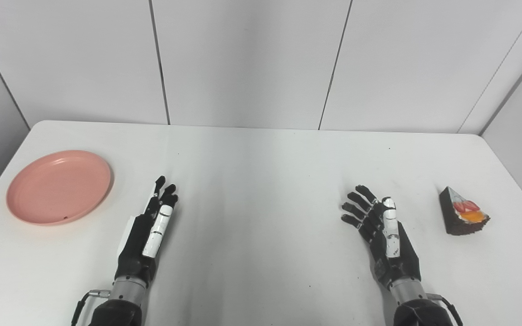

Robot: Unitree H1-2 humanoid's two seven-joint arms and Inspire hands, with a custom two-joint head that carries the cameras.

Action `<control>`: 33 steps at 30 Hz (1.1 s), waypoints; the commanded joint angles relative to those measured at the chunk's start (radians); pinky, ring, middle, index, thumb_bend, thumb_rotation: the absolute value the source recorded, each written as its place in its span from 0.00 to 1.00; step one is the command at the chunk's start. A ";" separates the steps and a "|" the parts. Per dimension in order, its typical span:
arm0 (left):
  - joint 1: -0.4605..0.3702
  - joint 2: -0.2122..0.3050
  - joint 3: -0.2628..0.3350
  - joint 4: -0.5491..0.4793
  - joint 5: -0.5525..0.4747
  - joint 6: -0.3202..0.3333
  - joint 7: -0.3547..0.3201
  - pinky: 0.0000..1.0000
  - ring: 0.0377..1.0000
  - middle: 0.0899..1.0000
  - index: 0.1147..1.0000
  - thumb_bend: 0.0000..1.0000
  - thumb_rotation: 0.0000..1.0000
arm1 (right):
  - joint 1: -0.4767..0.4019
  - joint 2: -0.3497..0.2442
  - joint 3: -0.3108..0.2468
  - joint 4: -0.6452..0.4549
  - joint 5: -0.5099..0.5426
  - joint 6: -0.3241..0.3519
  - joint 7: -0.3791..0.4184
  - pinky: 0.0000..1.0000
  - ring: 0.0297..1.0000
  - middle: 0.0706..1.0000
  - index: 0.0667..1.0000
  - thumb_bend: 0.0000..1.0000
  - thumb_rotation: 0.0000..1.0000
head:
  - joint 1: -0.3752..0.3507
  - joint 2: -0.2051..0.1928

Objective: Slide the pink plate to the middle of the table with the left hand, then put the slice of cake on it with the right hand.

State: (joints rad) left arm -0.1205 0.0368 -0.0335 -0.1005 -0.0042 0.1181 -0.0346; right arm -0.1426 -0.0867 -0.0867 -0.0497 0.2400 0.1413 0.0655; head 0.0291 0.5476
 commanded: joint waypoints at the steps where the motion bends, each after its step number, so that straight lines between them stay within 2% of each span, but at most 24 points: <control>1: -0.023 0.004 -0.008 -0.011 0.007 -0.007 -0.011 1.00 0.94 0.96 1.00 0.59 0.92 | -0.005 -0.003 -0.003 -0.003 0.000 0.011 0.004 0.78 0.80 0.83 0.84 0.85 1.00 | 0.000 0.002; 24: -0.018 0.003 -0.008 -0.032 0.001 0.021 -0.011 1.00 0.95 0.96 1.00 0.60 0.90 | 0.000 -0.003 -0.001 -0.018 0.000 0.018 0.005 0.77 0.79 0.82 0.84 0.86 0.99 | -0.001 0.006; 28: -0.018 0.004 -0.011 -0.014 0.004 0.004 -0.012 1.00 0.94 0.96 1.00 0.60 0.91 | -0.001 -0.006 0.000 0.000 -0.003 0.004 0.009 0.77 0.79 0.83 0.84 0.86 0.99 | 0.012 -0.014; 33: -0.030 -0.017 -0.021 0.039 0.027 -0.026 0.010 0.99 0.95 0.96 1.00 0.56 0.92 | -0.012 -0.017 -0.013 0.056 0.011 -0.027 0.029 0.78 0.79 0.83 0.85 0.85 1.00 | 0.111 -0.072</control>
State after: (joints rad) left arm -0.1270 0.0343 -0.0411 -0.0773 0.0065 0.1042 -0.0268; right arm -0.1526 -0.0946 -0.0912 -0.0124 0.2422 0.1286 0.0854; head 0.1273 0.4817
